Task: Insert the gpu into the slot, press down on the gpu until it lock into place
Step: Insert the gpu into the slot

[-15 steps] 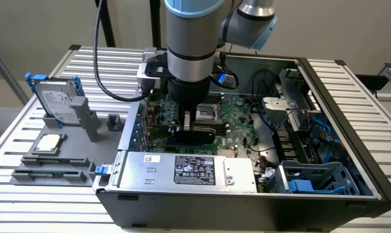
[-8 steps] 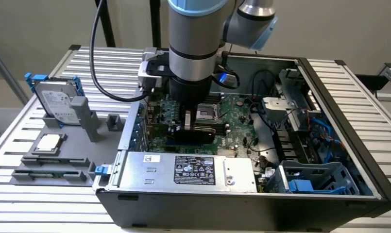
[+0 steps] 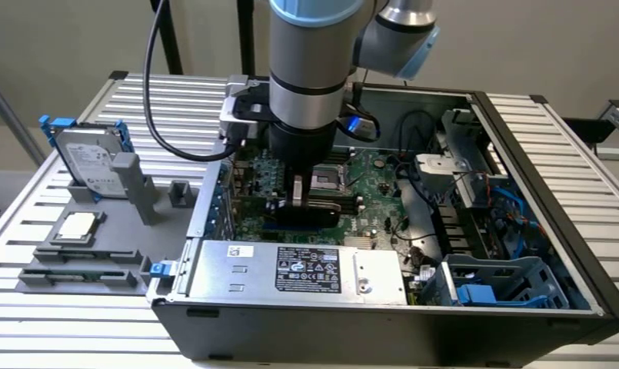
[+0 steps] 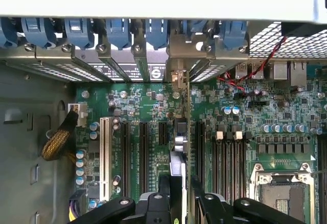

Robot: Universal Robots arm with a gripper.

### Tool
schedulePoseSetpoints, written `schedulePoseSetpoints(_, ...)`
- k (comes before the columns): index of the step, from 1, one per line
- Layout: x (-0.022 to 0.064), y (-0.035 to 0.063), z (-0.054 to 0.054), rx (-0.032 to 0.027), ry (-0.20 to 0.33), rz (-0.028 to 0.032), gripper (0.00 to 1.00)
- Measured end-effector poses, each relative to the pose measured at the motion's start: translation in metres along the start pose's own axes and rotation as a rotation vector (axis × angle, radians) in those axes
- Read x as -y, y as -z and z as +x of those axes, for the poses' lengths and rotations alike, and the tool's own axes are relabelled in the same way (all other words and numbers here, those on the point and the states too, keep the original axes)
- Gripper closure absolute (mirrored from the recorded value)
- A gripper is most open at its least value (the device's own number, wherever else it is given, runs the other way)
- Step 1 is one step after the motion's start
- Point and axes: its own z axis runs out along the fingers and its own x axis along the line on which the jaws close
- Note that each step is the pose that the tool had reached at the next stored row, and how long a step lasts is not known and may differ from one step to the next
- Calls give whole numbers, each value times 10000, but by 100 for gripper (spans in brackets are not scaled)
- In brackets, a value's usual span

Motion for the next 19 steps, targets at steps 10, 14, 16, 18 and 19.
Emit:
schedulePoseSetpoints(10, 32, 21, -3, -4, -12, -255, 74)
schedulePoseSetpoints(14, 50, 31, -3, -7, -18, -341, 74)
schedulePoseSetpoints(16, 63, 26, -3, -11, -20, -360, 74)
schedulePoseSetpoints(18, 78, 17, -4, -11, -19, -369, 74)
schedulePoseSetpoints(19, 80, 10, -3, -9, -20, -370, 74)
